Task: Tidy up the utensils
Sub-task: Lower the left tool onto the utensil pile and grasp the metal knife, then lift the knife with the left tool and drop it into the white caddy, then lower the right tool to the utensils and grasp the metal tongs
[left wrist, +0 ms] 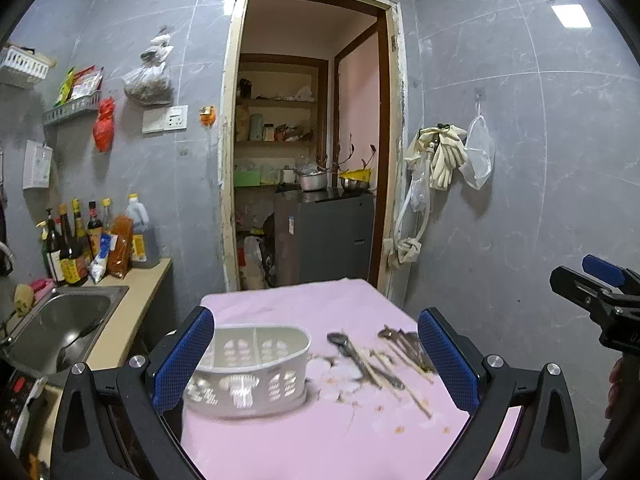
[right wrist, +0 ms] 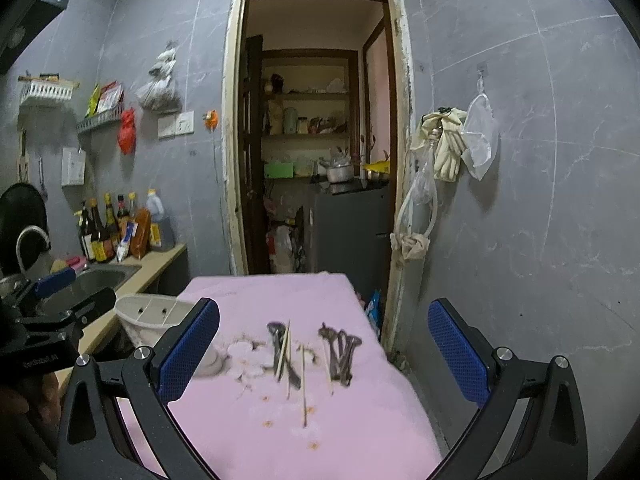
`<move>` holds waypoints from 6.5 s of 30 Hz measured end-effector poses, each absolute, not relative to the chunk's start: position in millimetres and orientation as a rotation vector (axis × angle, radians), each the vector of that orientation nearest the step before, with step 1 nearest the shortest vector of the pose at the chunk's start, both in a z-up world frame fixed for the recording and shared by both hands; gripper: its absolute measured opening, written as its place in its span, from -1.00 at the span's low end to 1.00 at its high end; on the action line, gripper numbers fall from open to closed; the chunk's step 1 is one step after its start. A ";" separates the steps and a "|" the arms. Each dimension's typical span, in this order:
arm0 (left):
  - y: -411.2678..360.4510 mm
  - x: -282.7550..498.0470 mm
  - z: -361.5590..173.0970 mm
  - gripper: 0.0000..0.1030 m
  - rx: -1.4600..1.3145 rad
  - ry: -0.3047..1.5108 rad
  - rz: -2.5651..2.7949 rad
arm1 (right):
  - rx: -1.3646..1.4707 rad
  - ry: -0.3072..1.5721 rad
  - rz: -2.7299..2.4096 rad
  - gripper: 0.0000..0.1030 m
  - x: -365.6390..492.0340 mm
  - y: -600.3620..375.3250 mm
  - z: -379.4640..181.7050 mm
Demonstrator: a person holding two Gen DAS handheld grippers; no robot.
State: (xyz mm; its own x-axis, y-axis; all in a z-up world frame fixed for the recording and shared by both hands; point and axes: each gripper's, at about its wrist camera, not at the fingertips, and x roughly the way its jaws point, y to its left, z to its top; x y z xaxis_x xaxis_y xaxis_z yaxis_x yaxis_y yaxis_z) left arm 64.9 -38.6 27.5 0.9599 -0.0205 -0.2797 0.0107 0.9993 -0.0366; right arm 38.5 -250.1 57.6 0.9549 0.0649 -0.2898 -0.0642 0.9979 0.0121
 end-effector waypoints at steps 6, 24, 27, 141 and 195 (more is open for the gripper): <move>-70.0 112.5 33.2 1.00 -0.006 0.249 0.028 | 0.007 0.249 0.098 0.98 94.1 -277.3 61.8; -145.7 273.8 -53.8 0.98 -0.029 0.544 0.092 | 0.040 0.539 0.325 0.98 302.8 -358.7 -69.4; -145.5 297.0 -74.9 0.81 -0.039 0.602 0.121 | 0.102 0.645 0.360 0.98 325.4 -356.8 -104.4; 118.3 187.5 -38.4 -0.95 -0.343 0.442 0.085 | -0.104 0.522 0.751 -0.94 242.3 -36.9 -47.4; -159.9 269.2 -53.0 0.96 -0.001 0.483 0.127 | -0.006 0.448 0.218 0.98 301.4 -358.4 -49.2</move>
State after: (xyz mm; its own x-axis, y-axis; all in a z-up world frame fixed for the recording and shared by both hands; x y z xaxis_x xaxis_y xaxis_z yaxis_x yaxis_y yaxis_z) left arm 269.2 -159.9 -53.0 0.8778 0.1220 -0.4632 -0.1223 0.9921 0.0294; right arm 301.4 -358.4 -49.2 0.8784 0.2076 -0.4305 -0.2103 0.9767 0.0420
